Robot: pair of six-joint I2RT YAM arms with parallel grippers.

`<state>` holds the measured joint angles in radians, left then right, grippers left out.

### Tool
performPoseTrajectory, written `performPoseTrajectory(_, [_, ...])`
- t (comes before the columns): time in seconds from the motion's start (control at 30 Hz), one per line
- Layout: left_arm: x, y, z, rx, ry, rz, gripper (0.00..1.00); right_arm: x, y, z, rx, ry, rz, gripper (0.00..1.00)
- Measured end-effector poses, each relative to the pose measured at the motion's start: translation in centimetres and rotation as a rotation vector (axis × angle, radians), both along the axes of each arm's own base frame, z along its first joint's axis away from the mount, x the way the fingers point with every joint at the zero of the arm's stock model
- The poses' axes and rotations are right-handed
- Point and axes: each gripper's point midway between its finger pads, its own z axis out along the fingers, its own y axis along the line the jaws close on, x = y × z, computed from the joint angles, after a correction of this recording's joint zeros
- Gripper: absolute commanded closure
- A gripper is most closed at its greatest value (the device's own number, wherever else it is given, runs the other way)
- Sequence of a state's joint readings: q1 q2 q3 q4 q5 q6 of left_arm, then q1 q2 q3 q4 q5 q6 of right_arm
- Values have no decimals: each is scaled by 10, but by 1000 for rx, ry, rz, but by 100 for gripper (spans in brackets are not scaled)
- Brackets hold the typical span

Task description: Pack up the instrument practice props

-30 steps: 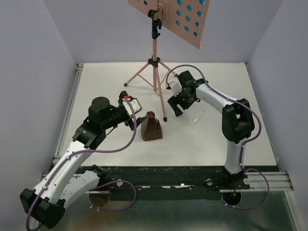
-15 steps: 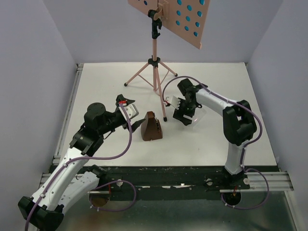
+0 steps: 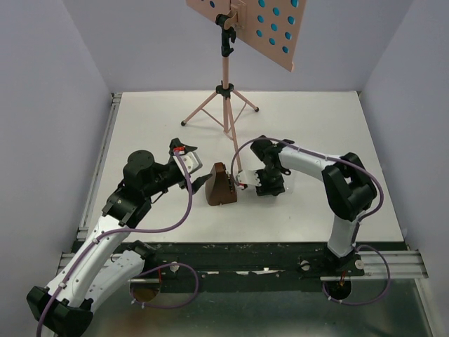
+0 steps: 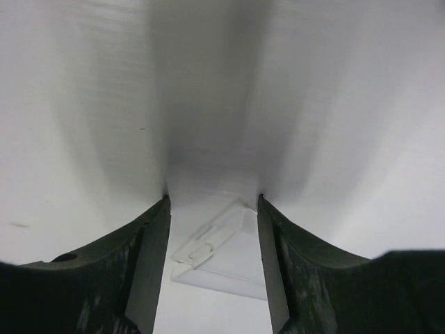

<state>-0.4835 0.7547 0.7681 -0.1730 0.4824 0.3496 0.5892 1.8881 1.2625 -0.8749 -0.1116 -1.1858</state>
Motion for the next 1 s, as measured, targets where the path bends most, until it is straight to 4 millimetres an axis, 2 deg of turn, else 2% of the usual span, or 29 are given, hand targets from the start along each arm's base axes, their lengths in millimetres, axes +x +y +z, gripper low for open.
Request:
performPoseTrajectory(0.13, [0,0,0,0,0,0,1,-21,-10,1,-5,9,88,42])
performPoseTrajectory(0.3, [0,0,0,1,1,0,1,-58,-36,12,-9,11,160,39])
performPoseTrajectory(0.4, [0,0,-1,2,2,-1,1,-71,-49,23,-1,18,126,38])
performPoseTrajectory(0.5, [1,-1,-2,4,6,-1,1,-73,-54,36,45,55,-20,30])
performPoseTrajectory(0.57, [1,-1,-3,4,10,0,1,-62,-52,51,102,65,-200,22])
performPoseTrajectory(0.67, [2,-2,-5,-1,30,3,1,-23,-42,84,212,21,-528,7])
performPoseTrajectory(0.77, [3,-3,-9,-4,53,6,1,7,-36,104,300,-18,-792,2])
performPoseTrajectory(0.87, [5,-4,-13,-4,75,9,1,15,-33,100,299,10,-982,1])
performPoseTrajectory(1.0, [8,-5,-17,8,95,12,1,24,-36,73,219,61,-1181,6])
